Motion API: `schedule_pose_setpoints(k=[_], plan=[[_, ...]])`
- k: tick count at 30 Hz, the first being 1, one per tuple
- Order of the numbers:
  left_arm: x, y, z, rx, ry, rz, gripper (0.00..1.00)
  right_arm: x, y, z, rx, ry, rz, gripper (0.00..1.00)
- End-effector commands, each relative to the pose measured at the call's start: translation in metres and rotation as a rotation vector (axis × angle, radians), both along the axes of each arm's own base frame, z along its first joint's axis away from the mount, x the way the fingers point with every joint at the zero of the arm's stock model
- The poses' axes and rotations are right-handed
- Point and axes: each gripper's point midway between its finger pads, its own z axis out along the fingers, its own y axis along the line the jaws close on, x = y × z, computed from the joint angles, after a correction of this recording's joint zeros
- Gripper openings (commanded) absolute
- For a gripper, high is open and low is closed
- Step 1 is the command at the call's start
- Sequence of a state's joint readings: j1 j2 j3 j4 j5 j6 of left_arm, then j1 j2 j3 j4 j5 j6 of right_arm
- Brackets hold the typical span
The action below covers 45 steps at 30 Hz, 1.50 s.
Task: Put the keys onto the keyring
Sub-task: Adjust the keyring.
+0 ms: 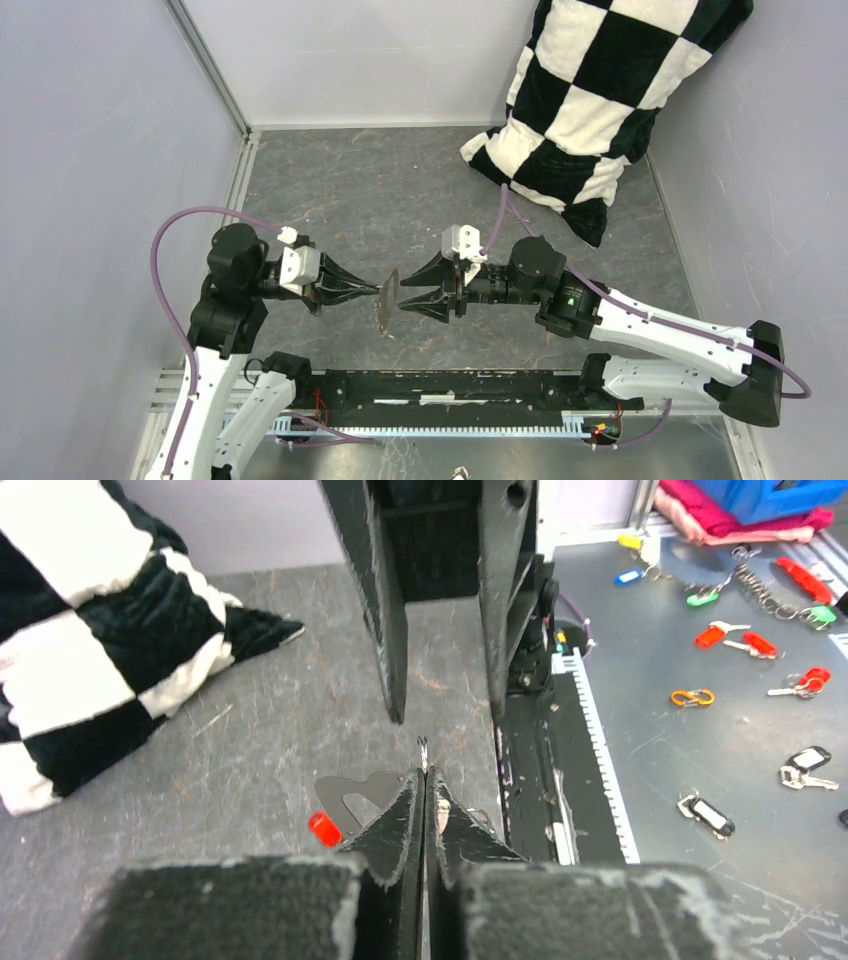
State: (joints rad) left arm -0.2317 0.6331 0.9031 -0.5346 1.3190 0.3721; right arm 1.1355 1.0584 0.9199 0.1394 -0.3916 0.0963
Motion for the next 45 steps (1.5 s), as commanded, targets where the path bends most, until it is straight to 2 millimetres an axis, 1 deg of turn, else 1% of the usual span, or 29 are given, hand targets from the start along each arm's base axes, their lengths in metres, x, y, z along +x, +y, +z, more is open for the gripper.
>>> schedule_pose_setpoints(k=[1,7,12,16,20,23,25,29,32,34,35,36,38,39,40,42,45], plan=[[-0.013,-0.003,0.037,-0.08,-0.001,-0.062,0.02,0.005,0.0,0.037,0.202,-0.017,-0.012,0.47],[-0.019,-0.003,0.041,-0.075,-0.024,-0.099,0.02,-0.002,0.006,0.048,0.291,0.009,0.056,0.45],[-0.019,-0.003,0.04,-0.067,-0.034,-0.102,0.02,-0.005,0.007,0.055,0.338,0.026,0.095,0.38],[-0.017,-0.003,0.041,-0.067,-0.043,-0.097,0.02,-0.008,0.012,0.051,0.333,0.055,0.128,0.32],[-0.016,-0.003,0.041,-0.067,-0.047,-0.095,0.02,-0.008,0.015,0.045,0.325,0.075,0.134,0.23],[-0.017,-0.003,0.042,-0.068,-0.053,-0.096,0.02,-0.008,0.017,0.044,0.32,0.083,0.138,0.2],[-0.017,-0.003,0.043,-0.069,-0.057,-0.097,0.02,-0.007,0.018,0.043,0.315,0.087,0.132,0.15],[-0.02,-0.002,0.044,-0.07,-0.064,-0.1,0.02,-0.002,0.021,0.037,0.276,0.088,0.112,0.01],[-0.021,-0.002,0.041,-0.065,-0.077,-0.105,0.02,0.001,0.023,0.032,0.211,0.074,0.097,0.01],[-0.018,-0.001,0.032,-0.049,-0.068,-0.087,0.03,0.007,0.023,0.027,0.132,0.053,0.065,0.01],[-0.015,-0.001,0.027,-0.037,-0.074,-0.072,0.07,0.011,0.022,0.021,0.076,0.049,0.043,0.0],[-0.01,0.0,0.02,-0.018,-0.084,-0.047,0.16,0.015,0.021,0.021,0.038,0.028,0.026,0.01],[-0.005,0.002,0.007,0.019,-0.105,-0.023,0.42,0.022,0.017,0.012,-0.061,0.021,-0.012,0.01],[-0.002,0.003,0.001,0.038,-0.132,-0.017,0.47,0.025,0.014,0.007,-0.11,0.019,-0.027,0.01],[0.001,0.004,-0.005,0.059,-0.136,-0.006,0.51,0.028,0.012,-0.001,-0.161,0.021,-0.043,0.01],[0.006,0.007,-0.017,0.102,-0.153,0.003,0.57,0.033,0.007,-0.007,-0.239,0.021,-0.072,0.01],[0.009,0.011,-0.032,0.168,-0.172,-0.003,0.59,0.039,0.001,-0.023,-0.367,0.019,-0.088,0.01]])
